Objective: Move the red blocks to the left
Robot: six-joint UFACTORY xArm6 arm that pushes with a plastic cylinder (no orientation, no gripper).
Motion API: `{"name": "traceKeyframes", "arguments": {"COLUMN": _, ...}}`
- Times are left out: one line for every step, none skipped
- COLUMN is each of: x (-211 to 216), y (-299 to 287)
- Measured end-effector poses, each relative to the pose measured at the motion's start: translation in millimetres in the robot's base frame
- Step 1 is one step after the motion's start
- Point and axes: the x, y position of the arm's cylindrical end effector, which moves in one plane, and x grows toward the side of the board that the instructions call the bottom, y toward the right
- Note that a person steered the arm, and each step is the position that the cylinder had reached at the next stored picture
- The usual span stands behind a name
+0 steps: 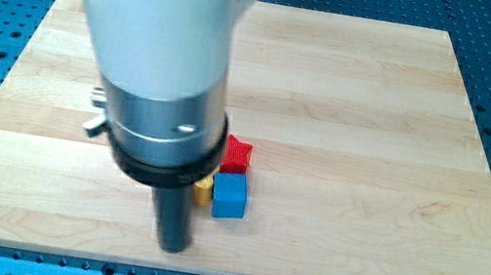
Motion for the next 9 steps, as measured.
{"name": "traceKeyframes", "arguments": {"x": -36.3, "y": 83.5}}
{"name": "traceKeyframes", "arguments": {"x": -99.9, "y": 109.2}}
{"name": "traceKeyframes", "arguments": {"x": -114.1, "y": 70.3}}
{"name": "traceKeyframes", "arguments": {"x": -111.7, "y": 33.2}}
{"name": "traceKeyframes", "arguments": {"x": -92.9, "y": 28.3}}
{"name": "traceKeyframes", "arguments": {"x": -82.9, "y": 34.5}}
{"name": "traceKeyframes", "arguments": {"x": -82.0, "y": 35.6}}
{"name": "traceKeyframes", "arguments": {"x": -84.4, "y": -1.4}}
{"name": "traceKeyframes", "arguments": {"x": -93.2, "y": -41.1}}
